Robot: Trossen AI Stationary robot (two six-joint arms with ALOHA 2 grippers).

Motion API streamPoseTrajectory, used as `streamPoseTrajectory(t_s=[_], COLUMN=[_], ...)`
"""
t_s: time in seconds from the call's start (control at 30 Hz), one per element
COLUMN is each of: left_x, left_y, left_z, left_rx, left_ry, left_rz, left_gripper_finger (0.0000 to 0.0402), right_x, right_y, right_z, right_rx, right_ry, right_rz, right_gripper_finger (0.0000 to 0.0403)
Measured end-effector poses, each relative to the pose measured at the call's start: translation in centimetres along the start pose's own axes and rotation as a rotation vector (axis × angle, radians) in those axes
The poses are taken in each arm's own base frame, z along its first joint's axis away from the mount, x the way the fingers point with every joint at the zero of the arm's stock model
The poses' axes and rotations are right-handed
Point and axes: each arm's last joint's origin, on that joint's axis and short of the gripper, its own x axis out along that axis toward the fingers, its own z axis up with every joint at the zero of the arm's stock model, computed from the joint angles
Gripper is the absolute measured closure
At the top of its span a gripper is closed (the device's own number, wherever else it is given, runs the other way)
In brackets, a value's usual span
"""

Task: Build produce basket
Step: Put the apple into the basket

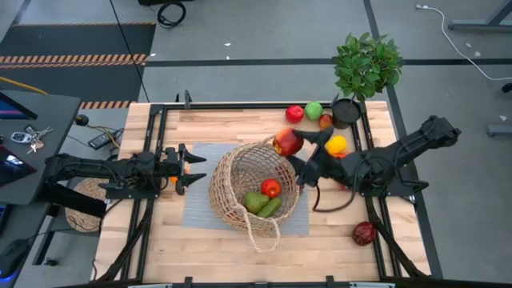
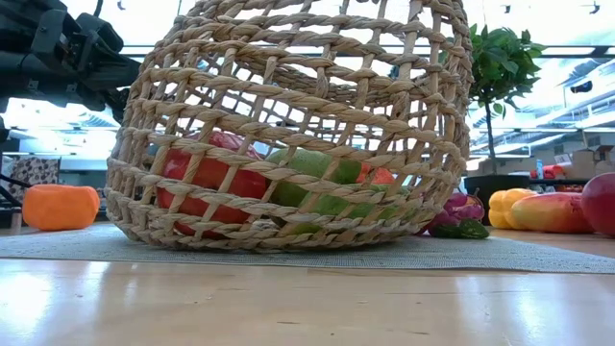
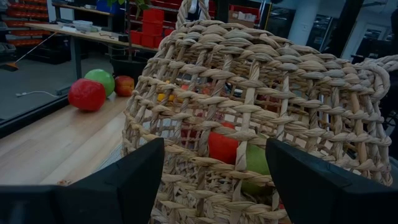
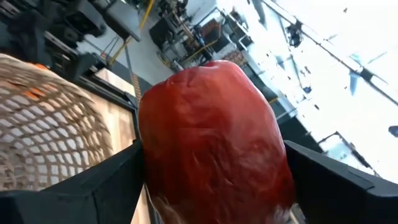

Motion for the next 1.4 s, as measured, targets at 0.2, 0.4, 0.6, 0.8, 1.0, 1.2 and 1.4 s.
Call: streamPoseTrajectory(t_s=[0.2,0.4,0.6,0.8,1.0,1.2,1.4], left_x=[0.0,0.0,0.0,0.0,0.0,0.0,0.0], left_y=[0.0,0.0,0.0,0.0,0.0,0.0,0.0], left_z=[0.0,0.0,0.0,0.0,0.0,0.0,0.0], left_rx=[0.0,0.0,0.0,0.0,0.0,0.0,0.0], left_ry=[0.0,0.001,0.0,0.0,0.0,0.0,0.001], left_rz=[0.0,0.0,0.0,0.0,0.0,0.0,0.001], left_gripper_finger=[0.0115,0.0115,0.0115,0.0115,0.0115,0.0115,0.0115], right_x=[-0.3,-0.2,-0.3,0.9,2.9,4.3,5.4], right_y=[1.7,2.0,2.4,2.9,3.4,3.3,4.0], right_z=[0.9,0.9,1.0,0.3,-0.5,-1.0,-1.9], right_rx=[-0.053,-0.012,0.182,0.49,0.755,0.994,1.192], right_ry=[0.005,0.004,-0.074,-0.129,-0.098,-0.03,0.112], right_rz=[-0.019,-0.014,0.099,0.367,0.565,0.592,0.59], right_gripper_finger=[0.0046,0.0046,0.0046,0.0046,0.0046,0.0046,0.0045])
